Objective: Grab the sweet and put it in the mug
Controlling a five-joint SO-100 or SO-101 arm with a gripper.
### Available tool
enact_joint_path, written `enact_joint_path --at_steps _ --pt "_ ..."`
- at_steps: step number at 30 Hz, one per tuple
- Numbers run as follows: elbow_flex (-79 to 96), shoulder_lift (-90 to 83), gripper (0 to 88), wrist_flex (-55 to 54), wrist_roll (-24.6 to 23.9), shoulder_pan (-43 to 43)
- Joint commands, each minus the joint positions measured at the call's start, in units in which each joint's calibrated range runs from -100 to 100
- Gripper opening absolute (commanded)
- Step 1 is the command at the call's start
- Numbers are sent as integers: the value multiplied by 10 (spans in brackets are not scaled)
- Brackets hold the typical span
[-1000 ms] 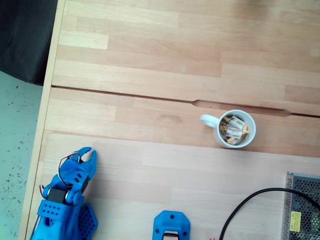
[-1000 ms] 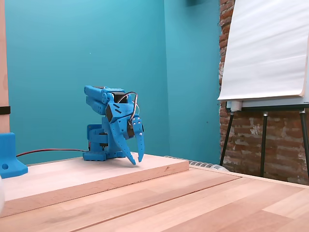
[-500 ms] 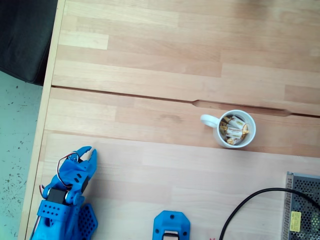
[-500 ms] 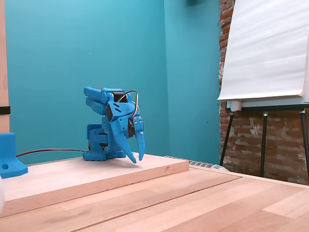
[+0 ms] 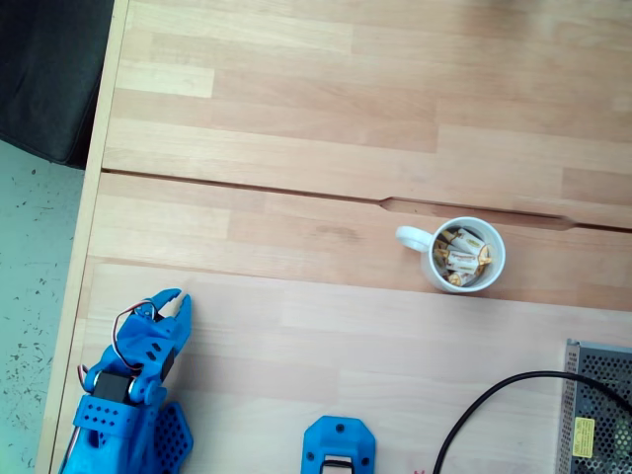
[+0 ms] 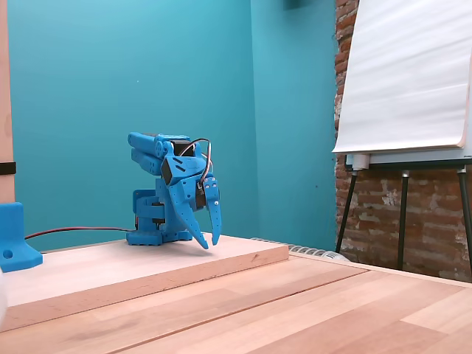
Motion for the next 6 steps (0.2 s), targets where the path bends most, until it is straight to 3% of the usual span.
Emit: enact_joint_path --at_steps 1,6 --pt "9 -6 35 -2 1 -5" --pt "9 -6 35 -2 1 -5"
